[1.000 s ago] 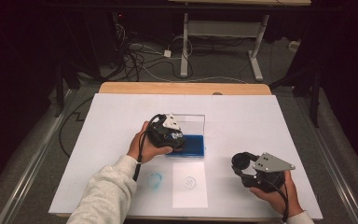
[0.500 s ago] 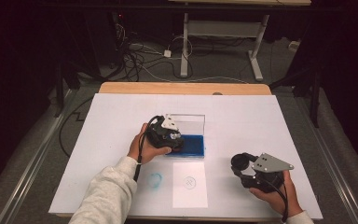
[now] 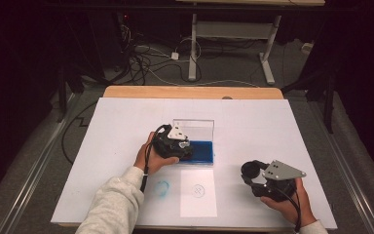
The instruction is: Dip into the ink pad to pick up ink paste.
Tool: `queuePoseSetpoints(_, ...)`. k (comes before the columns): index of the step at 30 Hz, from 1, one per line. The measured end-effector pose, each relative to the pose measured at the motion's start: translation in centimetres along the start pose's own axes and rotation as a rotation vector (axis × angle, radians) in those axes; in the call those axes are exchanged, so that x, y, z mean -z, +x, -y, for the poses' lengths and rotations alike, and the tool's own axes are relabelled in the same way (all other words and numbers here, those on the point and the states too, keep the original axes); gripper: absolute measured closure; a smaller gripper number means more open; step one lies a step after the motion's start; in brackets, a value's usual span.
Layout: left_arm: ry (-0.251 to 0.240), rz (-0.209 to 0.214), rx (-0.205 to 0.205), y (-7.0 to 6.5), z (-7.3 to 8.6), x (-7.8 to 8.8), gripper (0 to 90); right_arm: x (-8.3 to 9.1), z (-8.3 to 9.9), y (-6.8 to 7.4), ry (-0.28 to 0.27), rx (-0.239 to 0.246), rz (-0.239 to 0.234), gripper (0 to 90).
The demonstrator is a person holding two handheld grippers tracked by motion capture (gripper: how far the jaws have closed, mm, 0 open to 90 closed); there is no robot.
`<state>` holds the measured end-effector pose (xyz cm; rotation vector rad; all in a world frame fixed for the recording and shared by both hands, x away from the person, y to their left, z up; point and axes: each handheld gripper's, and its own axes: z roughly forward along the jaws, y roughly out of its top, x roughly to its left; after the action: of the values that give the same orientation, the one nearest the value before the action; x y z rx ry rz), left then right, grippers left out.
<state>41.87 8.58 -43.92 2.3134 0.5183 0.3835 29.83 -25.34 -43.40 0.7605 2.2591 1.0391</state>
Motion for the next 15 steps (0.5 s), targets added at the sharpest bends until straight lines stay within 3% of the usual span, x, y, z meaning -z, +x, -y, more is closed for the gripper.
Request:
queuePoseSetpoints(6,-0.009,-0.018,-0.016,-0.36,0.24,0.02,54.7,-0.04,-0.01,0.07,0.003,0.002,-0.005,38.6)
queuePoseSetpoints(15,-0.026,-0.005,0.007,-0.12,0.38,-0.13,54.7,-0.15,-0.01,0.21,0.01,0.001,-0.011,38.6)
